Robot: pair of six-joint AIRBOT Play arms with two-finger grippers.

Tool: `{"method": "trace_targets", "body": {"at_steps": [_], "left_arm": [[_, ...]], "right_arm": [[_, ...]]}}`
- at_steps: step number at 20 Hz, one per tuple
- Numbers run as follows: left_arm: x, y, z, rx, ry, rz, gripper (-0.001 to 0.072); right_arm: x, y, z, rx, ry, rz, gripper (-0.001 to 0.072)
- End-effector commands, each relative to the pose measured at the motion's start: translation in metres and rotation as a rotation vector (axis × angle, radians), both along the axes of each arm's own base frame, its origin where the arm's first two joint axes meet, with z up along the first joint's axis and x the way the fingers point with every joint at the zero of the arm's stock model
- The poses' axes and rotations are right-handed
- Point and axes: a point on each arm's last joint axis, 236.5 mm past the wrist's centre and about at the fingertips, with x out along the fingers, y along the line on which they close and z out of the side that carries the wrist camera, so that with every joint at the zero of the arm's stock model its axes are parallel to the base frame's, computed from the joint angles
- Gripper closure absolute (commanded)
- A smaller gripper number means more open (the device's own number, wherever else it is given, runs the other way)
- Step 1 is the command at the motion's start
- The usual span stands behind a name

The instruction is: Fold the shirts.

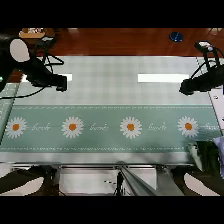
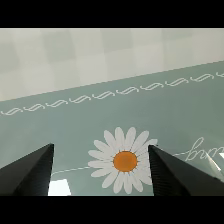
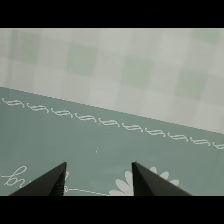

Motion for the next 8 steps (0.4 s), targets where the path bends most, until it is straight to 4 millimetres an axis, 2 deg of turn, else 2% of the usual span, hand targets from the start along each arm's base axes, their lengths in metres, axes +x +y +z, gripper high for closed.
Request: {"method": "trace_targets", "body": {"at_steps": [1,8], "left_arm": [[0.0011,-0.0006,-0.0071,0.005,0.019,-0.002,0.0035],[0.0022,-0.0009,-0.0138,0.009,0.036,-0.002,0.0035]], "right_arm": [[0.0,0.0003,0.0002,0.001,0.0,0.001,0.0225],[0.0,0.0002,0.0002,0.0,0.0,0.001,0.0226]]}}
